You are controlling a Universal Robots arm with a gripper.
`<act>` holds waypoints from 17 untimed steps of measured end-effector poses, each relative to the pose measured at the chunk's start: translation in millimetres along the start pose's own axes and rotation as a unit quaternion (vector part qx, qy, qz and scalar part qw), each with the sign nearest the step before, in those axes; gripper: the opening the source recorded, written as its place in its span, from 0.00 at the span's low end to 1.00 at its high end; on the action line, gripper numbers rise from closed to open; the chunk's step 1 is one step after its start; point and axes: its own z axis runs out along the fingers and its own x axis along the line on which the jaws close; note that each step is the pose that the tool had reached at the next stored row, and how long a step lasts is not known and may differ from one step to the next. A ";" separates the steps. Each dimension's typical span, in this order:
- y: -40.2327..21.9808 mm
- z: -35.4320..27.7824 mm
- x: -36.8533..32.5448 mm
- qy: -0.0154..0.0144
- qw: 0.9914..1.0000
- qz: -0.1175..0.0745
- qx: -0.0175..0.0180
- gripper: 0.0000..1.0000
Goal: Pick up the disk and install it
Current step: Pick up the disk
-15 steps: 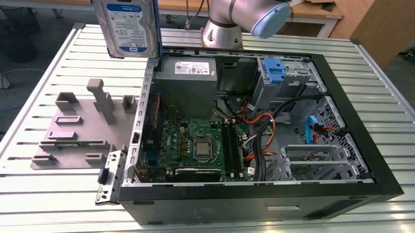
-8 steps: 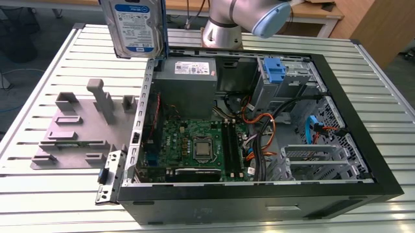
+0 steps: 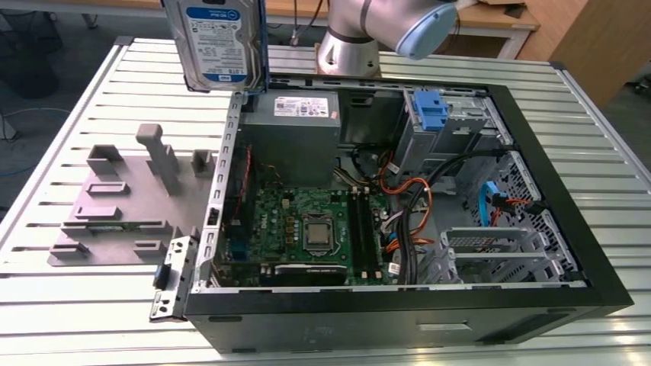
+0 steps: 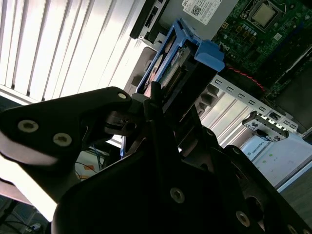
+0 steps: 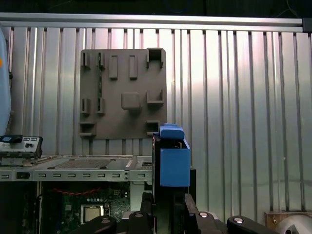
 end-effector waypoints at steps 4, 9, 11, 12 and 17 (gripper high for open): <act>0.1 -2.0 -0.1 0.000 1.000 0.000 0.000 0.35; 0.1 -3.1 -0.1 0.000 1.000 0.000 0.000 0.35; -0.8 -3.3 -0.1 0.000 1.000 0.000 0.000 0.35; -1.7 -3.3 -0.2 0.000 1.000 0.000 0.000 0.35; -8.2 -3.6 -0.2 0.000 1.000 0.002 0.000 0.35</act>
